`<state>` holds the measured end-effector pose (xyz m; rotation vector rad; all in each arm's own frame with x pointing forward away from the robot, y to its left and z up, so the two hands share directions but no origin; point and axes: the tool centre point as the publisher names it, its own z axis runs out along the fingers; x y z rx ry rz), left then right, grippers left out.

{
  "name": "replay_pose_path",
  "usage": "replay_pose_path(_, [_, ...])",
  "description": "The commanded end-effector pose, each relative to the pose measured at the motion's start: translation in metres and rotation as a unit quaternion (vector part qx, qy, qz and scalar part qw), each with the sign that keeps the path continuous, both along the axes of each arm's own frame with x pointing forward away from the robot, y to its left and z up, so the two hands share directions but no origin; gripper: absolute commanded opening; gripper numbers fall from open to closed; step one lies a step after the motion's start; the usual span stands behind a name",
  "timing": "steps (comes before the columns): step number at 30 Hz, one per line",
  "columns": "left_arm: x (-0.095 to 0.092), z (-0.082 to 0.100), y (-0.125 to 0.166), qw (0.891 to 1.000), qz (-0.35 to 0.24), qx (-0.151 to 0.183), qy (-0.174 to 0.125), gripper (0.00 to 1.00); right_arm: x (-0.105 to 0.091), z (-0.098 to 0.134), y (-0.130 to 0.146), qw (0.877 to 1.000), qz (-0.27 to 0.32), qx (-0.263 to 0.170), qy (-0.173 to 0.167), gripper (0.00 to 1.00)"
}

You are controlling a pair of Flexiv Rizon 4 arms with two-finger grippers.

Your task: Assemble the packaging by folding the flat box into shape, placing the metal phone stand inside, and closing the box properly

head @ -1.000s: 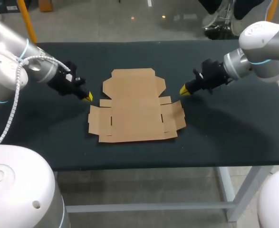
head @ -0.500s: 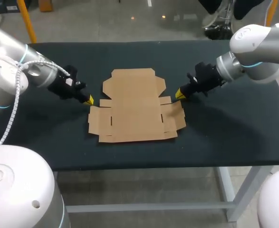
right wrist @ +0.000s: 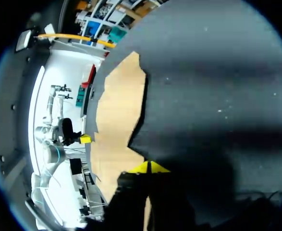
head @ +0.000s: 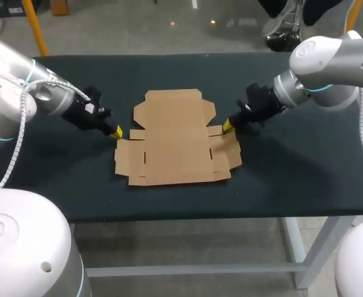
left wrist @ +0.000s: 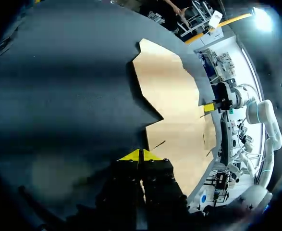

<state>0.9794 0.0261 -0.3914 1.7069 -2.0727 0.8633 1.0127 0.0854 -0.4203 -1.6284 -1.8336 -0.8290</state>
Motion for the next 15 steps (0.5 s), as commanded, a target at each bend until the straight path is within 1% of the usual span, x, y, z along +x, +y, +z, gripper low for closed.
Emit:
replay_pose_path(1, [0.0023, -0.0006, -0.0004, 1.0, -0.004, 0.002, 0.003, 0.0, 0.0068, -0.0076, -0.0019, 1.0, 0.009, 0.006, 0.002, 0.0])
replay_pose_path(9, [0.0027, -0.0023, -0.003, 1.0, -0.011, 0.004, 0.003, 0.0, 0.0119, -0.0118, -0.0006, 1.0, 0.016, 0.005, -0.005, 0.0])
replay_pose_path(14, [0.0021, -0.0021, -0.0025, 1.0, -0.014, 0.003, -0.004, 0.0, 0.0129, -0.0138, 0.0011, 1.0, 0.017, 0.007, -0.006, 0.0])
replay_pose_path(15, [0.0023, -0.0019, -0.0024, 1.0, -0.015, 0.002, -0.009, 0.0, 0.0128, -0.0141, 0.0017, 1.0, 0.018, 0.007, -0.006, 0.0])
